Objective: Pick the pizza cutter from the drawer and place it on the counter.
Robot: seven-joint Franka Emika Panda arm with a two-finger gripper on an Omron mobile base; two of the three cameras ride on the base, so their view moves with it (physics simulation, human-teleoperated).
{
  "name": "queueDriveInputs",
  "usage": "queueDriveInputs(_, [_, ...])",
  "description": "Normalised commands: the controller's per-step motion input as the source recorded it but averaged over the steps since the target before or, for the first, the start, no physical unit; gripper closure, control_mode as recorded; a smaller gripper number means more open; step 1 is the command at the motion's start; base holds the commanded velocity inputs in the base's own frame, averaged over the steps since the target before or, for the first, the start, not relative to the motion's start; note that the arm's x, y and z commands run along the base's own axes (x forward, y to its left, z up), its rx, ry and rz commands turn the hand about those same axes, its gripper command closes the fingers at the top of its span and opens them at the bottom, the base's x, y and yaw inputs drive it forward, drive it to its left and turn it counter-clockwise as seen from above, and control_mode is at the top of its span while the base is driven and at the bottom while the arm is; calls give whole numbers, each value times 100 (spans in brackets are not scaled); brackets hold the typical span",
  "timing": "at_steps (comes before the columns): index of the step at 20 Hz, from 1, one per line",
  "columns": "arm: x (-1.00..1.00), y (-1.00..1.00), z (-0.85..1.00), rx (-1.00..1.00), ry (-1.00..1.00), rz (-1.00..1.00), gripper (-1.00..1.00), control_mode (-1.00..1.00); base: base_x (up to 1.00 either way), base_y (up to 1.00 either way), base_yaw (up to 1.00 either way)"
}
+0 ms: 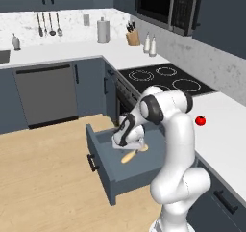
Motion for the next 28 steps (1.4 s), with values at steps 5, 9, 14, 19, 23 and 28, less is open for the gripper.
queueDriveInputs(5, [0, -6, -51, 1, -2, -1, -100, -100, 0, 0, 0])
queueDriveInputs(9, [-3, 6, -66, 0, -1, 0, -100, -100, 0, 0, 0])
queueDriveInputs(14, [0, 0, -4, 0, 0, 0, 100, -100, 0, 0, 0])
queueDriveInputs(19, [0, 0, 0, 0, 1, -1, 100, -100, 0, 0, 0])
queueDriveInputs(23, [-23, 8, 79, 0, -9, -2, 100, -100, 0, 0, 0])
queueDriveInputs(28, [-12, 6, 100, 0, -15, 5, 100, -100, 0, 0, 0])
